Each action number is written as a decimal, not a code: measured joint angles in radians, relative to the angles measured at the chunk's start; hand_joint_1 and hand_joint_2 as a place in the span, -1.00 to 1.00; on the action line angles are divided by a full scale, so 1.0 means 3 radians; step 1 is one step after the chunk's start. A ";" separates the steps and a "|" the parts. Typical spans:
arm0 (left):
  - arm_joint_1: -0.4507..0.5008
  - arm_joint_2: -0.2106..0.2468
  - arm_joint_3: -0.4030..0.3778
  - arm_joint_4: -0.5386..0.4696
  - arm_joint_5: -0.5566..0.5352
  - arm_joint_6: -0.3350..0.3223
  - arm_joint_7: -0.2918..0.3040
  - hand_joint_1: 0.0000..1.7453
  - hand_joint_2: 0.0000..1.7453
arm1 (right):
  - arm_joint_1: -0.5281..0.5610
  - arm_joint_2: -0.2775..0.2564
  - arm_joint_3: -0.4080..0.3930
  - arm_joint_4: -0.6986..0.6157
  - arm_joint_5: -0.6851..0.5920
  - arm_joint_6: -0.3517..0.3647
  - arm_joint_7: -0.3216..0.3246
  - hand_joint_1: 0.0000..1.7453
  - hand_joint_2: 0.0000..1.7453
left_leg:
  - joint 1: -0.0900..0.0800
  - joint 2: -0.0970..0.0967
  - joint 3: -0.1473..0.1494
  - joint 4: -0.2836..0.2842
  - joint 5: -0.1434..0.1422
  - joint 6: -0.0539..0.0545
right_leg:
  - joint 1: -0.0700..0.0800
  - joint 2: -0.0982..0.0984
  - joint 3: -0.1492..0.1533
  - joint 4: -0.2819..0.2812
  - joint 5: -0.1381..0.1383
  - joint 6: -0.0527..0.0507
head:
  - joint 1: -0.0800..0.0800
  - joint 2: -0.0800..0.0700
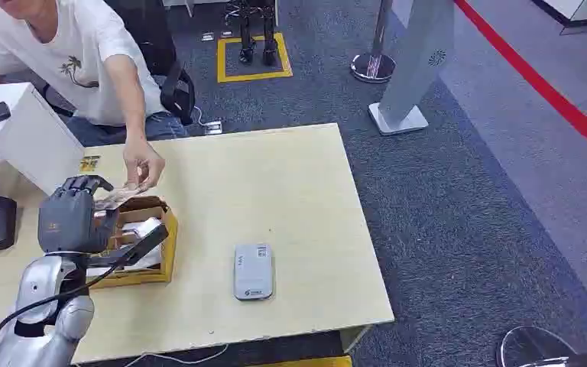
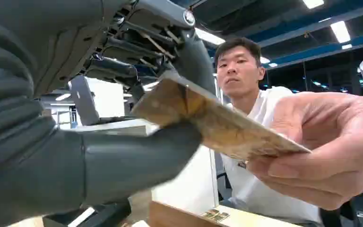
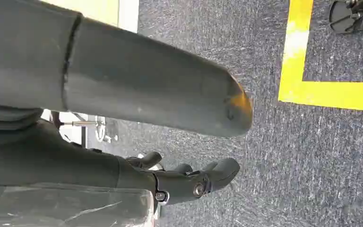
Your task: Pass the card to the sensor for recognition and then transmit it.
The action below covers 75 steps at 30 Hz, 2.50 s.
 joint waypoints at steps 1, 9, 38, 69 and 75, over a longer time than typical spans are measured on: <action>-0.0002 0.0000 -0.0014 0.0003 0.0028 0.0003 0.0000 1.00 1.00 | 0.0001 0.0000 0.0000 0.0000 0.0000 0.0000 -0.0001 -1.00 1.00 | 0.0000 0.0000 0.0000 0.0000 0.0000 0.0000 | 0.0000 0.0000 0.0000 0.0000 0.0000 0.0000 | 0.0001 0.0000; -0.0003 0.0000 -0.0019 0.0006 0.0071 0.0097 -0.0033 1.00 1.00 | 0.0001 0.0000 0.0000 0.0000 0.0025 0.0001 -0.0009 -1.00 1.00 | 0.0000 0.0000 0.0000 0.0000 0.0000 0.0000 | 0.0000 0.0000 0.0000 0.0000 0.0000 0.0000 | 0.0001 0.0000; -0.0124 -0.0178 -0.0299 0.0221 -0.0053 0.0234 -0.0214 1.00 1.00 | -0.0010 -0.0003 0.0000 -0.0005 0.0144 0.0037 -0.0015 -1.00 1.00 | -0.0001 0.0000 0.0000 0.0000 0.0000 0.0000 | -0.0001 0.0000 -0.0001 -0.0001 0.0000 0.0000 | 0.0000 0.0000; -0.0079 -0.0819 -0.1291 0.0999 0.0218 0.0287 -0.0382 1.00 1.00 | -0.0030 -0.0038 0.0000 -0.0032 0.0237 0.0055 -0.0014 -1.00 1.00 | -0.0003 -0.0002 -0.0002 0.0000 -0.0002 0.0002 | -0.0005 -0.0002 0.0000 -0.0001 0.0000 0.0001 | 0.0000 0.0000; 0.0063 -0.0830 -0.1291 0.1025 0.0315 0.0281 -0.0361 1.00 1.00 | -0.0030 -0.0038 0.0000 -0.0033 0.0207 0.0050 -0.0014 -1.00 1.00 | -0.0003 -0.0002 -0.0001 0.0000 -0.0002 0.0002 | -0.0005 -0.0002 0.0000 -0.0001 0.0000 0.0001 | 0.0001 0.0000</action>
